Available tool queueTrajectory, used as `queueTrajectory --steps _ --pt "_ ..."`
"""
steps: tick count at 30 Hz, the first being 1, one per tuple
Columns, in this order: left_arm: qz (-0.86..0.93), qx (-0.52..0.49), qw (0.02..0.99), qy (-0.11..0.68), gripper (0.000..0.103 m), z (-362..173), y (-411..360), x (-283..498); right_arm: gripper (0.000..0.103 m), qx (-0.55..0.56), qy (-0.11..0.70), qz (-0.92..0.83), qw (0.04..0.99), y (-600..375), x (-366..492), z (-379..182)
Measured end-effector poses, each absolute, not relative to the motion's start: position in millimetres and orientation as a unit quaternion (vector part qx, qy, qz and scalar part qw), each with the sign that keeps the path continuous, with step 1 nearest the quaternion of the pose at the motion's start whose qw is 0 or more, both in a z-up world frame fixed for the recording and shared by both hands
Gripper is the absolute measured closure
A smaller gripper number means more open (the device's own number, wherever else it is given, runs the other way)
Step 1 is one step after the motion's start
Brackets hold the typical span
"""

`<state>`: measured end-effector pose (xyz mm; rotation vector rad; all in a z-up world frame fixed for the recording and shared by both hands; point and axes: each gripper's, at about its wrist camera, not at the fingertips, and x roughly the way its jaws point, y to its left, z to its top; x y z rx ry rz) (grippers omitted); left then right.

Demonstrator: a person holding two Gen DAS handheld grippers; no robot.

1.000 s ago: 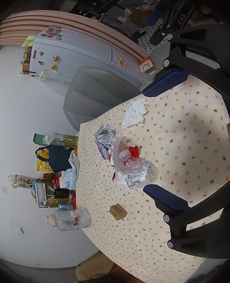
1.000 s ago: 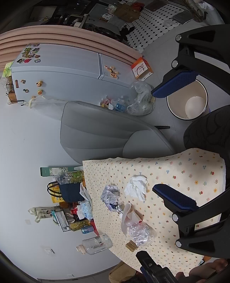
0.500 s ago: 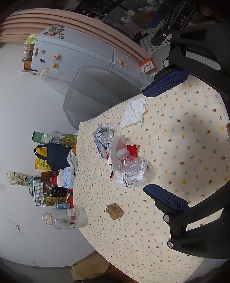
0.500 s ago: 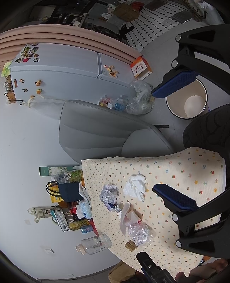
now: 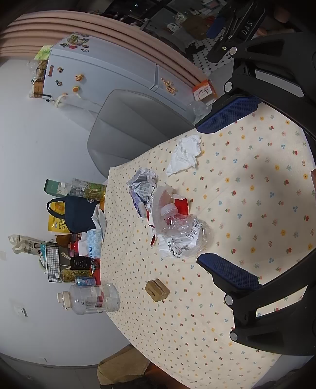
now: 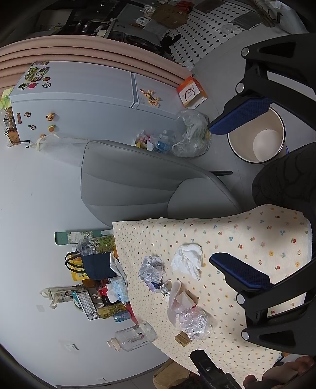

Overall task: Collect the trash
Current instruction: 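Move both tools toward the trash pile on the table, then grasp the clear plastic bottle with the left tool while the right tool grasps the white tissue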

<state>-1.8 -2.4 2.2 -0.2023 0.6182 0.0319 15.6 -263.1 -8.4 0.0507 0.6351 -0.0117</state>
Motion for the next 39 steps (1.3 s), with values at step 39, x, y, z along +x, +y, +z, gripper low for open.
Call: queueTrajectory --steps 39 --pt "0.061 -0.217 0.902 0.367 0.006 -63 78 63 0.032 0.016 0.379 0.184 0.907 -169 123 -58"
